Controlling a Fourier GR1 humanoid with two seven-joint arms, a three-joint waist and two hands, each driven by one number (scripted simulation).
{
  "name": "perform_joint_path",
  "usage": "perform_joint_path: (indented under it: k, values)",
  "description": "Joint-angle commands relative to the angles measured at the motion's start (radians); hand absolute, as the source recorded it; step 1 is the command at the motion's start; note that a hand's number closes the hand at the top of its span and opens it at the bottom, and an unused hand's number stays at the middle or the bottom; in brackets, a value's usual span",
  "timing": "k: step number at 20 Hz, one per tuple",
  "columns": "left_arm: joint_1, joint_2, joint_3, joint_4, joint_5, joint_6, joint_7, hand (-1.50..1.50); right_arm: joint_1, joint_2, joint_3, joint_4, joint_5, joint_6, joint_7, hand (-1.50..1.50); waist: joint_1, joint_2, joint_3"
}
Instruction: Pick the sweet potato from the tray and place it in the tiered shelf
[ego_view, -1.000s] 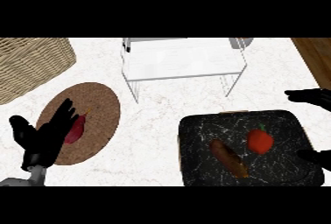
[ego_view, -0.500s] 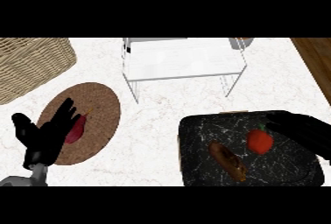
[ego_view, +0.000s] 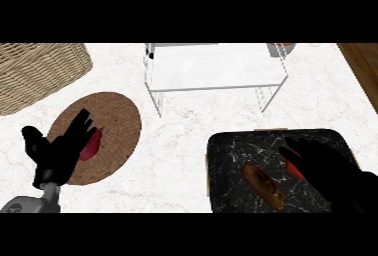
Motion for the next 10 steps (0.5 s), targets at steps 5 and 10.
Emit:
perform_joint_path:
  k: [5,10]
  values:
    - [-0.013,-0.041,-0.032,0.065,-0.019,0.01,0.068,0.0,-0.12,0.183,0.247,0.111,0.266,0.064,0.269,-1.5,0.01,0.015,-0.013]
    - [-0.004,-0.013,0.021,0.095,-0.005,-0.038,0.041,0.0,-0.189,0.319,0.373,0.196,0.369,0.144,0.343,-1.5,0.007,0.014,-0.013]
